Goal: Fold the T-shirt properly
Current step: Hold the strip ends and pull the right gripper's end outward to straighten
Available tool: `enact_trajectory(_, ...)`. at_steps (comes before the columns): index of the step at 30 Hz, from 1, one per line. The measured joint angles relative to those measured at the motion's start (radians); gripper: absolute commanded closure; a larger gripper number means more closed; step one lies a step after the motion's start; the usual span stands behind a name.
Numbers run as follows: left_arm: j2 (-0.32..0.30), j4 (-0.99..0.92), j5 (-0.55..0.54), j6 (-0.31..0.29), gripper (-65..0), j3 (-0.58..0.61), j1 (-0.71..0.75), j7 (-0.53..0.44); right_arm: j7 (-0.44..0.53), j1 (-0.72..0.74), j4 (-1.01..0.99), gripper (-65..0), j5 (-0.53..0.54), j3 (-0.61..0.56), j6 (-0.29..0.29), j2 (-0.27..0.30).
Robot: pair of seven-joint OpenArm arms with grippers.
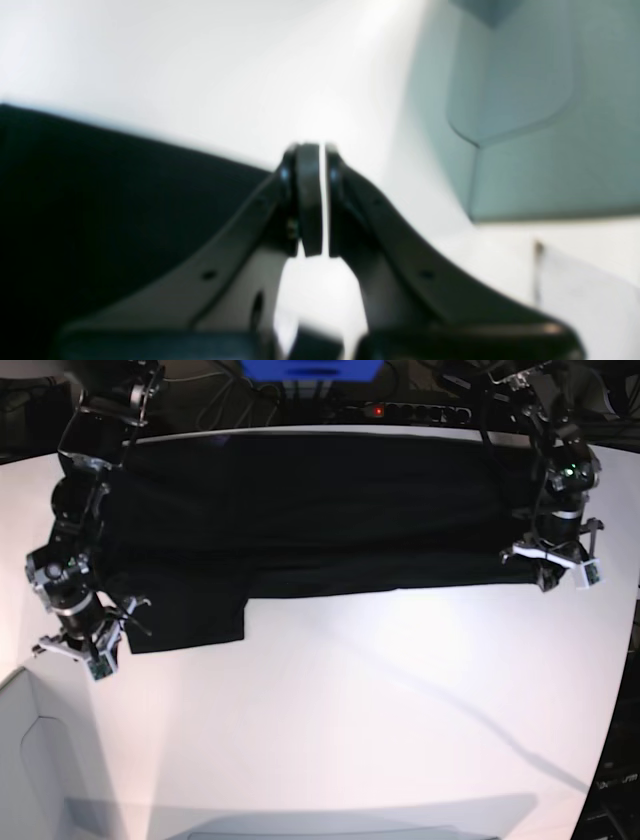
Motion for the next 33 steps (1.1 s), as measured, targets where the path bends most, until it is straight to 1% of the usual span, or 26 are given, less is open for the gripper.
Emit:
enact_trajectory(2,0.011,0.003,0.001,0.0,0.0,-0.002,0.009,-0.001,-0.013,-0.049,0.066,0.0,-0.002,0.003,0.003,-0.005)
enact_trajectory(3,0.014,0.003,0.0,0.0,0.0,-0.002,0.013,0.002,-0.011,-0.058,0.076,0.0,-0.004,0.005,0.002,-0.016)
enact_trajectory(6,0.014,0.0,0.002,0.0,0.0,0.0,0.019,0.006,-0.003,-0.047,0.04,0.0,0.005,-0.002,0.003,-0.032)
enact_trajectory(7,0.014,0.0,0.001,0.0,0.0,0.0,0.016,0.006,-0.006,-0.039,0.013,-1.5,0.003,-0.003,0.003,-0.032)
enact_trajectory(9,0.013,0.001,0.001,0.0,0.0,0.004,0.01,0.005,-0.014,-0.011,-0.048,-6.9,-0.006,0.0,0.003,-0.032)
enact_trajectory(14,0.013,0.001,0.002,0.0,0.0,0.004,0.011,0.006,-0.003,0.076,-0.243,-26.1,0.001,0.001,0.003,-0.031)
enact_trajectory(16,0.013,0.001,0.002,0.0,0.0,0.003,0.011,0.006,-0.009,0.116,-0.34,-31.9,-0.003,0.001,0.003,-0.028)
enact_trajectory(19,0.013,0.001,0.002,0.0,0.0,0.002,0.011,0.006,-0.009,0.157,-0.448,-35.9,-0.002,0.001,0.003,-0.027)
enact_trajectory(23,0.014,0.001,0.001,0.0,0.0,0.002,0.011,0.006,0.006,0.192,-0.53,-35.9,0.005,0.001,0.003,-0.017)
enact_trajectory(26,0.014,0.001,0.001,0.0,0.0,0.002,0.011,0.006,0.008,0.204,-0.552,-35.9,0.005,0.001,0.002,-0.01)
enact_trajectory(28,0.014,0.001,0.001,0.0,0.0,0.003,0.011,0.006,0.026,0.204,-0.568,-35.6,0.008,0.002,0.002,-0.009)
enact_trajectory(29,0.014,0.001,0.001,0.0,0.0,0.003,0.011,0.006,0.029,0.204,-0.573,-34.4,0.011,0.002,0.0,-0.009)
enact_trajectory(31,0.014,0.001,0.001,0.0,0.0,0.003,0.011,0.006,0.032,0.205,-0.585,-28.4,0.025,0.002,0.0,-0.002)
enact_trajectory(33,0.013,0.001,0.001,0.0,0.0,0.003,0.011,0.006,0.047,0.204,-0.602,-18.5,0.043,0.002,-0.001,0.004)
